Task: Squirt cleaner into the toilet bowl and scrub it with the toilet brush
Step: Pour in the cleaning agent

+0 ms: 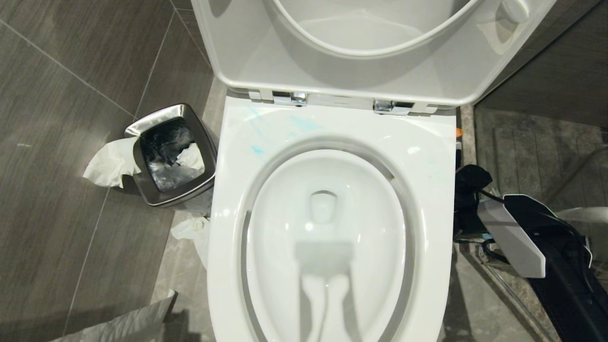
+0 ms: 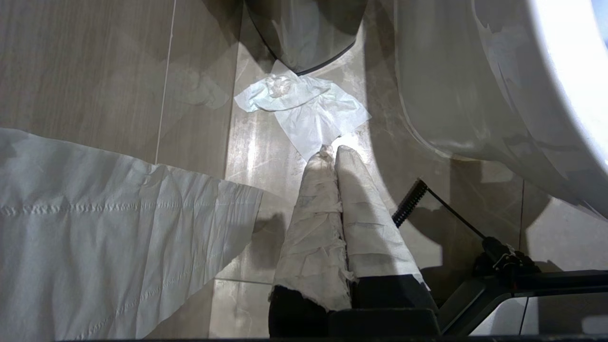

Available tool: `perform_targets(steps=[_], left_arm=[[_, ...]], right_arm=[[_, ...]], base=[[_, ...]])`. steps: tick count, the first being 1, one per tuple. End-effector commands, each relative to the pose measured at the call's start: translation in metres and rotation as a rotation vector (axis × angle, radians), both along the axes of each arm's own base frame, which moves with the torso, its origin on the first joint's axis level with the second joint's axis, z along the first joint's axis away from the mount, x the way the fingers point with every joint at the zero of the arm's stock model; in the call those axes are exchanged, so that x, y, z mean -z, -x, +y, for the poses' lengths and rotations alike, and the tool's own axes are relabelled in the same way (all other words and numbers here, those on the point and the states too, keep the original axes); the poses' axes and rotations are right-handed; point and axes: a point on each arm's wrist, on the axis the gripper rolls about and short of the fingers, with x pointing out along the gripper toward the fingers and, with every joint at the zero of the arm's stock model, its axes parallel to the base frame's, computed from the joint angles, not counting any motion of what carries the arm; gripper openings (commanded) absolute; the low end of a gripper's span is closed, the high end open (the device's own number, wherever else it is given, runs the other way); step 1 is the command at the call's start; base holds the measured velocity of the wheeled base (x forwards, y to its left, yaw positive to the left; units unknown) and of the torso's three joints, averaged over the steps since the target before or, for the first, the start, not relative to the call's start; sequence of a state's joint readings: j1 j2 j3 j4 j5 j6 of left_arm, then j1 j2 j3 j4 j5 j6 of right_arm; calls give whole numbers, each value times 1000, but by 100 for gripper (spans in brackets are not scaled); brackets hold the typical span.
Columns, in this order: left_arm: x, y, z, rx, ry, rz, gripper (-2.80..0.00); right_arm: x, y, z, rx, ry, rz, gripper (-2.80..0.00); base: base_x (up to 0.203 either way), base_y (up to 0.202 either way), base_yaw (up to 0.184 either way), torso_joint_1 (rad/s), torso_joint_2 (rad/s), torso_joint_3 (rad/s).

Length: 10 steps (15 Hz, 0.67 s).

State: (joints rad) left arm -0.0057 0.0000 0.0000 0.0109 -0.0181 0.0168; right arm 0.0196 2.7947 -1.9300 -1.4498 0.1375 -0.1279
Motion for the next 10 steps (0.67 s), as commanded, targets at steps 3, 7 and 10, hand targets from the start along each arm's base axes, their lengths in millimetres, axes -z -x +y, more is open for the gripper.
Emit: perform_targets(steps=[3,7,10], left_arm=[[0,0,0,1,0,1,-280],[0,0,0,1,0,1,-280],[0,0,0,1,0,2,-280]], right_arm=[[-34,12,-3,4,-6,-57,-280],[-69,25,-10,26,-17,-104,-280],[-100,40,-16,38,-22,-133,-280]], base=[[0,0,0,0,0,0],[0,0,0,0,0,0],[0,0,0,0,0,0]])
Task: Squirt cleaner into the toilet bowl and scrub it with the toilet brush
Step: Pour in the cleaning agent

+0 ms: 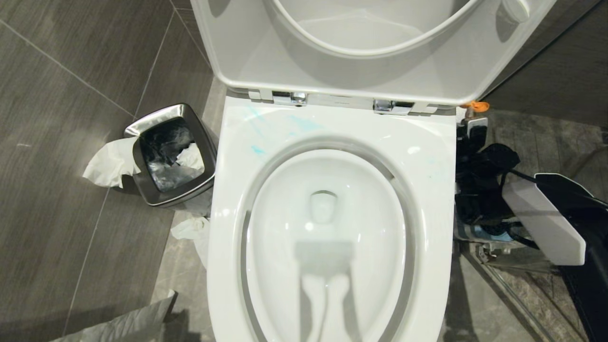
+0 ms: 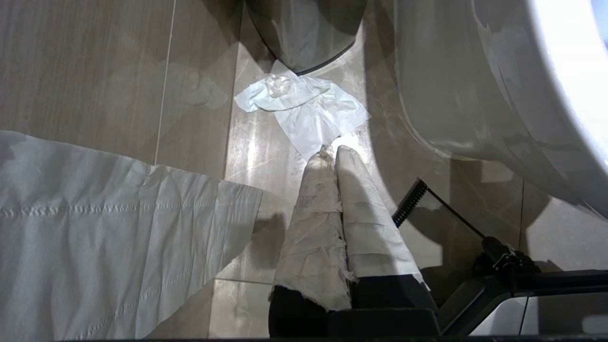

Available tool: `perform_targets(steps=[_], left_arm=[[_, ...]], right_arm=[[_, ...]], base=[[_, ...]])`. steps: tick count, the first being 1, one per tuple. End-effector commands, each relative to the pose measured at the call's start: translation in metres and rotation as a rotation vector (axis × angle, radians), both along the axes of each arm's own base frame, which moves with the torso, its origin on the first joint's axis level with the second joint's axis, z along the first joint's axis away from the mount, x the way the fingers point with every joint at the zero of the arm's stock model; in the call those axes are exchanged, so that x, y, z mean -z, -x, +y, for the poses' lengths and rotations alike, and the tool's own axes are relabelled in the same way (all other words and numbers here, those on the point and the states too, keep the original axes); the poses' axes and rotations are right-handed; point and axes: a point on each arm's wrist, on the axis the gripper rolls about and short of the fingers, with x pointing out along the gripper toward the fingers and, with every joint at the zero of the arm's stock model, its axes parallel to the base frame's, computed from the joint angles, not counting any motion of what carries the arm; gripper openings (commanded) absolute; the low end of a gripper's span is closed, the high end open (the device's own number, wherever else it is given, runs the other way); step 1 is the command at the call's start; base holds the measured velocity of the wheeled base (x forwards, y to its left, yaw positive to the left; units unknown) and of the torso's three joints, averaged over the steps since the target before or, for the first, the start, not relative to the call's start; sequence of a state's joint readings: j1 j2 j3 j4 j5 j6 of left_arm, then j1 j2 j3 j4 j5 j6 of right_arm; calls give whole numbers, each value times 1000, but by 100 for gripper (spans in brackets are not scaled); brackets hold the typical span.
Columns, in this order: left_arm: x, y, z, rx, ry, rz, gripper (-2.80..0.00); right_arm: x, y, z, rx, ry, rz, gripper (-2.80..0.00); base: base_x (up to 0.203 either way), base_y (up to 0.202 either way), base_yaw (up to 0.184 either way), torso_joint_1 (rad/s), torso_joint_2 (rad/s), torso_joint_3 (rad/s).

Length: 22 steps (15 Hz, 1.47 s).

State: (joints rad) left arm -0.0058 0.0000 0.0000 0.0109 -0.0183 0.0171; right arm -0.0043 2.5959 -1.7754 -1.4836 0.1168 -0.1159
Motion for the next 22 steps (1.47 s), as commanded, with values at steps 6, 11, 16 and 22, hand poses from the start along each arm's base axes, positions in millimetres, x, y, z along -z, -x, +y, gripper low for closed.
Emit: perform_targets(steps=[6,11,16,22], left_arm=[[0,0,0,0,0,1,-280],[0,0,0,0,0,0,-280],[0,0,0,0,0,1,-280],[0,0,0,0,0,0,-280]], right_arm=[[-102,61,-4,-14,-30,-67,-280],[-161,128,-10,-26,-74,19,-280],[-168,193,-15,-18,-99,173,-280],[-182,280,-3,-41,-99,247,-280]], base=[[0,0,0,0,0,0],[0,0,0,0,0,0],[0,0,0,0,0,0],[0,0,0,0,0,0]])
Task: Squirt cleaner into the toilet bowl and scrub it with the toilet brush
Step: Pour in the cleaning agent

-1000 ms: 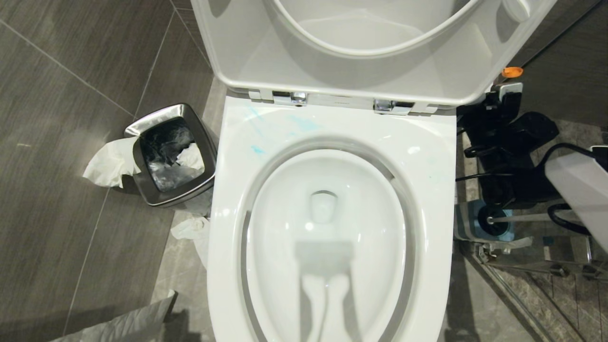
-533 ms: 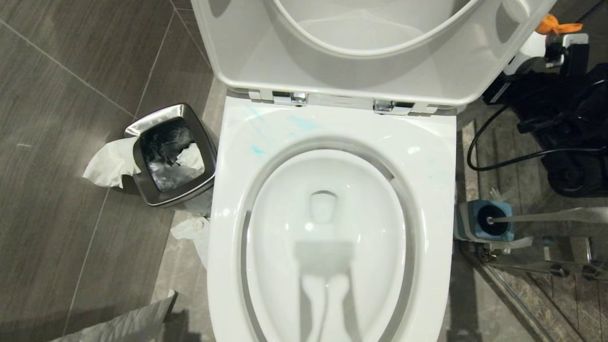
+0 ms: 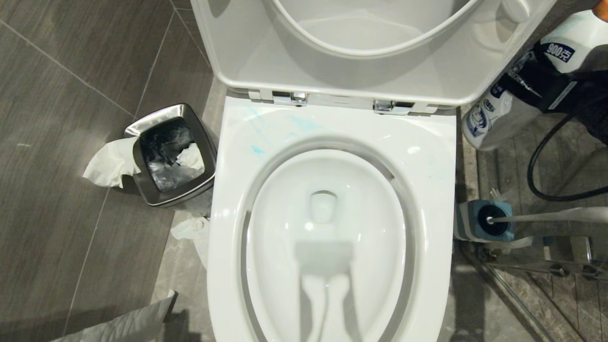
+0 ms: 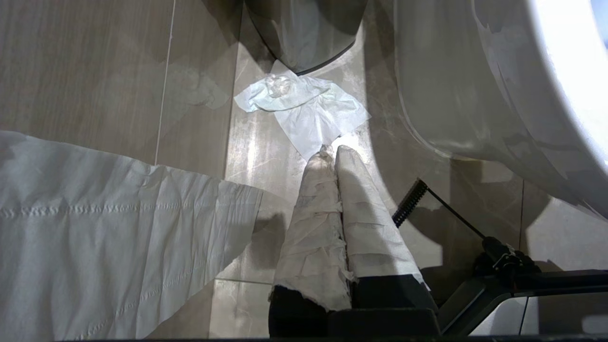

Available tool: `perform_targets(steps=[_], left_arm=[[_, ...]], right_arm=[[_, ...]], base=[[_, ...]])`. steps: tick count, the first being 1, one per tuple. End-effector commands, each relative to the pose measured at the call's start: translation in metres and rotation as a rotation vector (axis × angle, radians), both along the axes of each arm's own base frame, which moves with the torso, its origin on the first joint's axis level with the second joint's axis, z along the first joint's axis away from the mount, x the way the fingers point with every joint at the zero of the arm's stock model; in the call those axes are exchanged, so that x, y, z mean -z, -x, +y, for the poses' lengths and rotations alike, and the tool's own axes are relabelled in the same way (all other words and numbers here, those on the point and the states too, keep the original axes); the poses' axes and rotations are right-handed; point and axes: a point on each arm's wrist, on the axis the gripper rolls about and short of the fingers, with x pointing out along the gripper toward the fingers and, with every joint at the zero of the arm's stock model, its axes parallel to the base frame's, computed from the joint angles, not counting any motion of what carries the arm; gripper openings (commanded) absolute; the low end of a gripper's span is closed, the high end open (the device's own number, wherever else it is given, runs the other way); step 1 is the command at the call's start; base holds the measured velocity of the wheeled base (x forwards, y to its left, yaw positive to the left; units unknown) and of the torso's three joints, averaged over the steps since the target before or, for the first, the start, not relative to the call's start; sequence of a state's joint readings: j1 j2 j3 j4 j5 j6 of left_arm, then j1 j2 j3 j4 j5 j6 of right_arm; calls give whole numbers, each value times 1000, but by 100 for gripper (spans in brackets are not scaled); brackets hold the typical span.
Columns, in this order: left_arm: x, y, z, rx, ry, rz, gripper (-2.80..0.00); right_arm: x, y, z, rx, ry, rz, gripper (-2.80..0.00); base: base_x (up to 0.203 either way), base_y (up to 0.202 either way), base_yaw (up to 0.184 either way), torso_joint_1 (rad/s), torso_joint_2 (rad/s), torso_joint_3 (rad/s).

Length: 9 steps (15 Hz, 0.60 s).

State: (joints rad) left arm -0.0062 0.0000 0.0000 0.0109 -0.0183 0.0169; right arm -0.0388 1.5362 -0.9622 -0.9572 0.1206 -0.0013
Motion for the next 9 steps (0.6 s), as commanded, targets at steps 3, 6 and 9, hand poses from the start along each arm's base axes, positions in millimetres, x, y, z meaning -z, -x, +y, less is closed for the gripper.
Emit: perform_targets(steps=[3,6,9], left_arm=[[0,0,0,0,0,1,-280],[0,0,0,0,0,0,-280],[0,0,0,0,0,1,-280]], right_arm=[[-22,73,9,2,-8,8,-280],[-20,112,13,-7,-13,76,-280],[-19,152,22,-76,31,176,-280]], base=[[0,0,0,0,0,0],[0,0,0,0,0,0],[0,0,0,0,0,0]])
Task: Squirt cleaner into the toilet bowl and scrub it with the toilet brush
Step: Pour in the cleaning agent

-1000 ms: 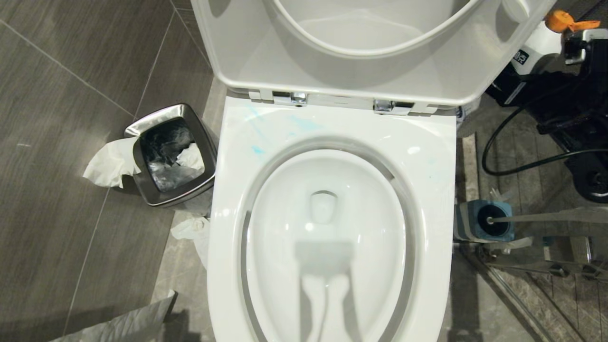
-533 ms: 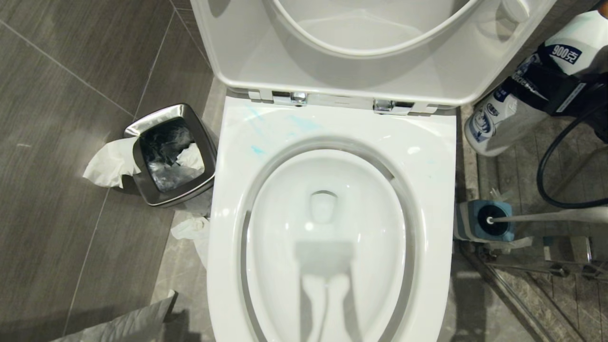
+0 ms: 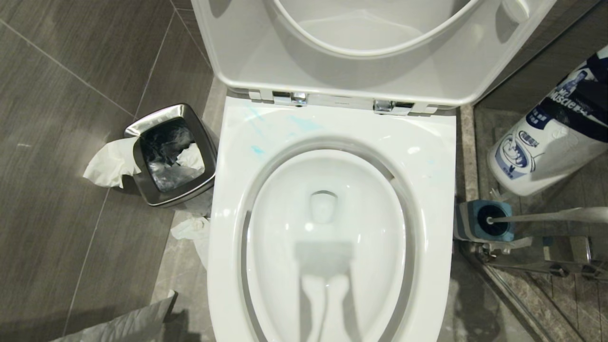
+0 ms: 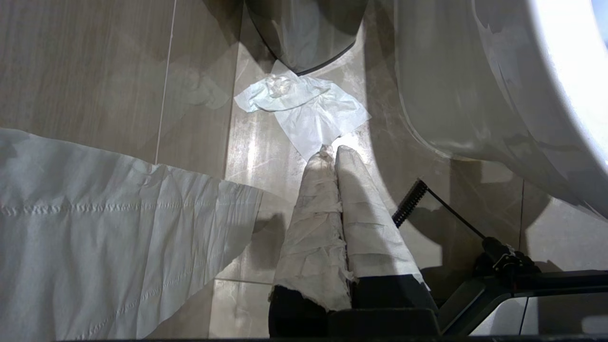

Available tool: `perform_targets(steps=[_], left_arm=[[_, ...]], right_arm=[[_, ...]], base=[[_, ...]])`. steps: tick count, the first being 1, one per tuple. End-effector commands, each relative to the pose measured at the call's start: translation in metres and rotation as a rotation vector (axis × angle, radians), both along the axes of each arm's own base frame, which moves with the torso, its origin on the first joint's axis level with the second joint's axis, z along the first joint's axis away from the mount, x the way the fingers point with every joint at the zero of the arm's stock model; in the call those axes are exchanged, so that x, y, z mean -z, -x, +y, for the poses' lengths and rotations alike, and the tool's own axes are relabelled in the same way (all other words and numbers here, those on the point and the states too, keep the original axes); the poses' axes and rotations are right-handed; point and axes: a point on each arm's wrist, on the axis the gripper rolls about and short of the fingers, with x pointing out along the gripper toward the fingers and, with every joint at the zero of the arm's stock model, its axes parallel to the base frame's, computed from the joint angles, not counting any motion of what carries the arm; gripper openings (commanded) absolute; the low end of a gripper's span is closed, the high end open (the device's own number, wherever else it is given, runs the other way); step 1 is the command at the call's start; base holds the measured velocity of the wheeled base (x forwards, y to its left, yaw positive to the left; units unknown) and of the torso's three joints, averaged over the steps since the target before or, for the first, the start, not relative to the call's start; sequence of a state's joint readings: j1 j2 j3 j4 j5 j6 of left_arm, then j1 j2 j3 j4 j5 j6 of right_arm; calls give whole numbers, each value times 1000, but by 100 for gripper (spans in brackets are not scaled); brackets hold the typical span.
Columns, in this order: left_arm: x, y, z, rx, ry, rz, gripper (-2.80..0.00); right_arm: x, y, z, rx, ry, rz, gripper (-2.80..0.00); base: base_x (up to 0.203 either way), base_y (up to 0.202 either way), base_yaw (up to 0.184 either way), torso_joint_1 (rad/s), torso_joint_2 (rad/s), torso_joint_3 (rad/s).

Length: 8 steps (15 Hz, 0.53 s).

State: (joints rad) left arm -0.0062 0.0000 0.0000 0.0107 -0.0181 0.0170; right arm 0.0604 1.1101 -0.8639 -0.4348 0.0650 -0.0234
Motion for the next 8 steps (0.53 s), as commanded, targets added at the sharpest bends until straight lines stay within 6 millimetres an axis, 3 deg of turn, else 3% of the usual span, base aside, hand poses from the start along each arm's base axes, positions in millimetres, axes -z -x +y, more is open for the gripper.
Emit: perform_targets(steps=[1,8], left_arm=[[0,0,0,0,0,1,-280],[0,0,0,0,0,0,-280]], right_arm=[[-6,44,6,-69,51,-10,-280],[-10,48,9,-87,92,4,-280]], base=[[0,0,0,0,0,0],[0,0,0,0,0,0]])
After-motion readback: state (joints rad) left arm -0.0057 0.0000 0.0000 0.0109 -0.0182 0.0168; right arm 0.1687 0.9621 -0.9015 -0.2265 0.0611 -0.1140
